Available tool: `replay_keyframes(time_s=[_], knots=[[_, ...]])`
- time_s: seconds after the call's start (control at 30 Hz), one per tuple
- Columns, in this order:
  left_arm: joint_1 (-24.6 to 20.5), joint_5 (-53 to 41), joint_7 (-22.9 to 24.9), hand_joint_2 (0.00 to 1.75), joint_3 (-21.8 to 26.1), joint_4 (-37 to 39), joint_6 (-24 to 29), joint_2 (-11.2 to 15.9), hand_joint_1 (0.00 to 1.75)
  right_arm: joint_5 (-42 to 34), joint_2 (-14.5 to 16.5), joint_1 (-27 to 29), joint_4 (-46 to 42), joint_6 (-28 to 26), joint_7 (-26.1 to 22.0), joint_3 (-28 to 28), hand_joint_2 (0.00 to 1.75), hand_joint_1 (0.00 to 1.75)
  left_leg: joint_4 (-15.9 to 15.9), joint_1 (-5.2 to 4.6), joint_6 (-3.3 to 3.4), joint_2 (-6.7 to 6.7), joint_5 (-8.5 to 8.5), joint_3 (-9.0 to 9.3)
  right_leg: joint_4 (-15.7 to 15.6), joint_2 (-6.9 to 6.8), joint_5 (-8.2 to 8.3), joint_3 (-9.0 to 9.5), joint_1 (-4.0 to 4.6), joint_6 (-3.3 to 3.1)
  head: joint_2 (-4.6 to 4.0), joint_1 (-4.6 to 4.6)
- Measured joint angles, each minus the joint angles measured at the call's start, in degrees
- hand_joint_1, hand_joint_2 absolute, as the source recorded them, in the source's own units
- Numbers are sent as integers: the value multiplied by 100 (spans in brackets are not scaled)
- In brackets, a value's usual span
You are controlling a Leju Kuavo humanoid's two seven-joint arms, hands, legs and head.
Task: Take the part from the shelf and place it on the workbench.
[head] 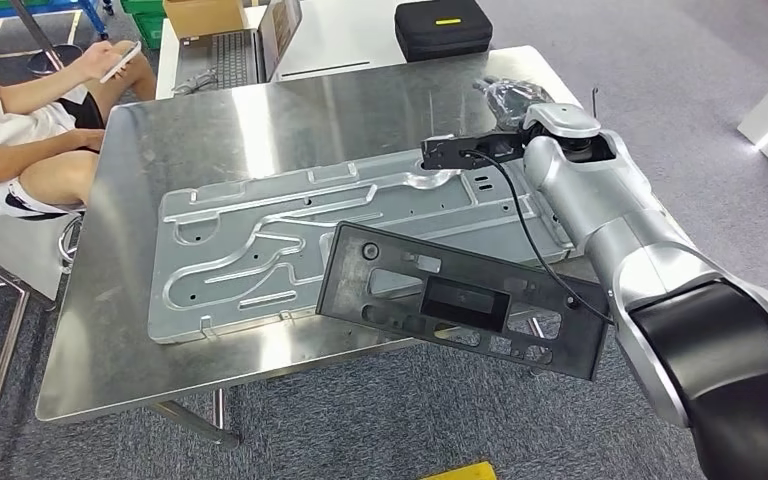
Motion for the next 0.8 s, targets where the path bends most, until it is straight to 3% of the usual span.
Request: replay_keyframes(time_s=[0.07,0.13,0.17,0.2,0.23,0.3,0.37,0.4,0.5,0.57,0.67,0.7,0.73,0.8], knots=[[4,1,-1,0,0,0,-10,-5,0,7,1,-26,-17,19,2,0,87,0,312,12,-62,3,-212,-133,-47,-6,24,19,-25,-60,0,-2],[9,2,-3,0,0,0,-16,-7,0,9,3,-42,-25,32,3,0,0,0,1039,29,-114,6,-572,-466,-54,-7,26,23,-24,-83,0,-3],[9,2,-9,0,0,0,-20,-6,0,10,4,-40,-25,36,2,0,0,0,1389,35,-130,7,-699,-637,-53,-7,25,22,-22,-86,0,-3],[9,3,-17,0,0,0,-29,-5,0,10,4,-34,-25,37,2,0,0,0,1576,38,-138,7,-721,-737,-51,-7,23,23,-21,-87,0,-4],[11,9,-26,0,0,0,-39,-5,0,11,4,-31,-25,37,3,0,0,0,1544,39,-137,8,-633,-735,-49,-7,22,26,-21,-87,0,-4],[13,24,-40,0,0,0,-59,-5,0,15,4,-41,-25,37,4,0,0,0,857,39,-105,9,-221,-421,-47,-3,17,40,-22,-79,0,-3],[12,34,-46,0,0,0,-72,-3,0,21,2,-68,-25,37,4,0,0,0,131,15,-48,7,45,-69,-44,2,15,42,-10,-50,0,-3],[11,36,-49,0,0,0,-80,-1,0,24,-1,-77,-25,37,4,0,0,0,-29,0,-21,3,82,6,-42,4,22,36,-7,-25,0,-2],[7,38,-51,0,0,0,-108,2,0,38,-23,-84,-25,37,4,0,0,0,-101,-4,59,6,139,14,-39,8,43,21,-14,68,0,-2],[6,40,-56,0,0,0,-121,1,0,48,-56,-93,-25,37,2,0,0,0,-176,17,133,27,213,9,177,8,-174,-65,-11,115,0,0],[2,43,-64,0,1,0,-140,1,0,55,-102,-78,-19,38,-7,1,0,0,-182,4,196,40,276,-70,1183,5,-804,-428,-25,150,0,1],[3,44,-67,0,2,0,-147,1,0,56,-115,-63,-15,38,-9,2,0,0,-163,-1,200,40,290,-107,1438,4,-897,-499,-32,161,0,2],[6,44,-68,0,2,0,-152,1,0,58,-122,-52,-11,39,-9,2,0,0,-137,-3,198,39,302,-146,1492,2,-876,-476,-38,168,0,1],[10,44,-69,0,1,0,-159,1,0,63,-129,-53,-5,39,-9,2,0,0,-61,-3,184,38,315,-230,1004,-4,-603,-132,-53,174,0,2]])
